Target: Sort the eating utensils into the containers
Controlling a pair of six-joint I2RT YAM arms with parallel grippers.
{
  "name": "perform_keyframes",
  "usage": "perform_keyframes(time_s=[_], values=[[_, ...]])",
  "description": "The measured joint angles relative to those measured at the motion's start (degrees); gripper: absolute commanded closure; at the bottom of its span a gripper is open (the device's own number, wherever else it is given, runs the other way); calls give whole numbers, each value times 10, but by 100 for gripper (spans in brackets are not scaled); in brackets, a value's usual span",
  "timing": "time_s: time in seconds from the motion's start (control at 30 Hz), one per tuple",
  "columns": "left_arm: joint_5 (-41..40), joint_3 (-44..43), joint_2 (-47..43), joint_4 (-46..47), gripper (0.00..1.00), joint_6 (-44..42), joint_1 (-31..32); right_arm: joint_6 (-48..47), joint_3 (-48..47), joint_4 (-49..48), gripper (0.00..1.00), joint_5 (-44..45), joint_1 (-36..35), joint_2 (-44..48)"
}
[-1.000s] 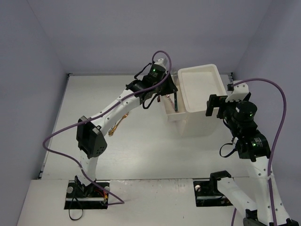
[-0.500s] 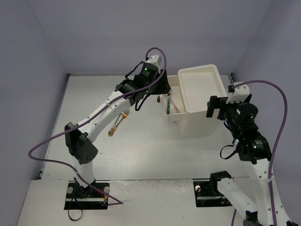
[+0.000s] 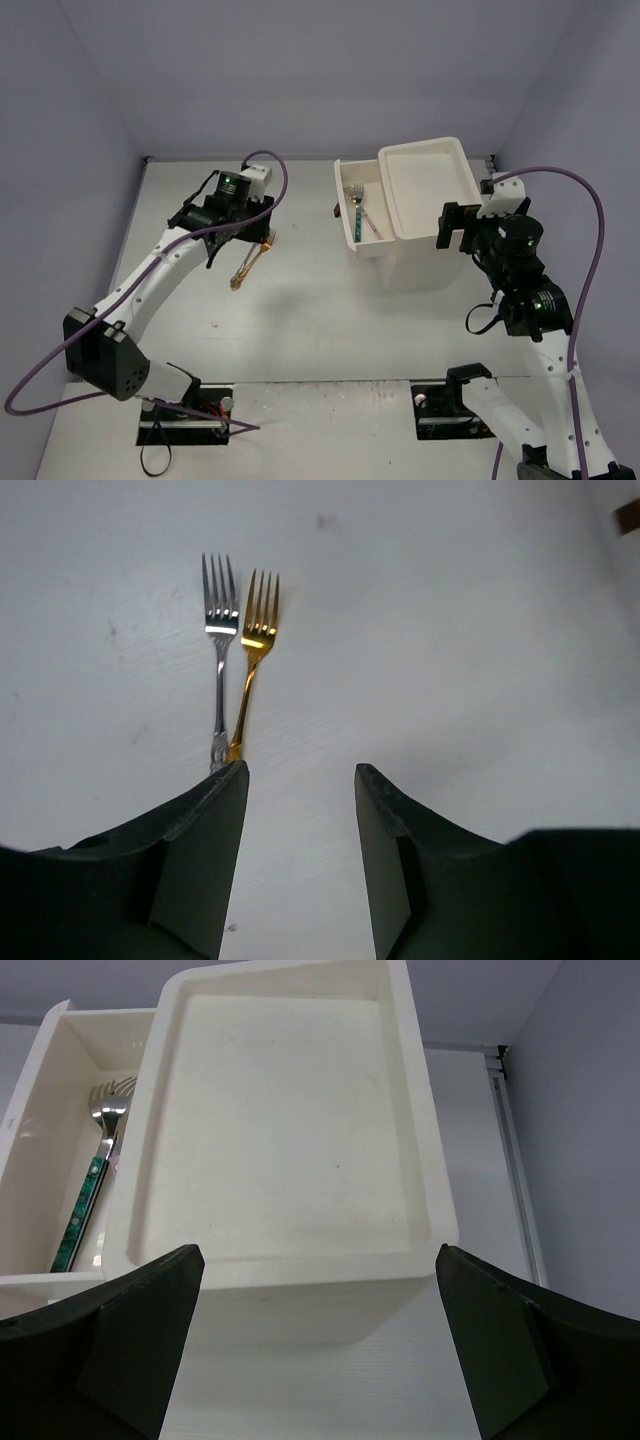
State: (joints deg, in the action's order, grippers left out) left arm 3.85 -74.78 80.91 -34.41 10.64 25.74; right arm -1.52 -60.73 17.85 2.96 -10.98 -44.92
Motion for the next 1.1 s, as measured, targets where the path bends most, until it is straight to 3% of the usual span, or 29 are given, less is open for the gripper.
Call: perform_keyframes(time_s=[0.33, 0.57, 0.77, 0.87, 1.1], values=[[92, 13, 152, 8, 58, -125, -64, 1, 3, 0, 0, -2, 0, -7], [96, -13, 251, 15, 63, -147, -82, 4, 13, 0, 0, -7, 0, 1], [99, -26, 287, 30, 66, -147, -81, 4, 18, 0, 0, -9, 0, 1], [97, -28, 295, 36, 72, -145, -81, 4, 20, 0, 0, -9, 0, 1], [94, -30, 307, 51, 98, -135, -81, 4, 22, 0, 0, -8, 0, 1]])
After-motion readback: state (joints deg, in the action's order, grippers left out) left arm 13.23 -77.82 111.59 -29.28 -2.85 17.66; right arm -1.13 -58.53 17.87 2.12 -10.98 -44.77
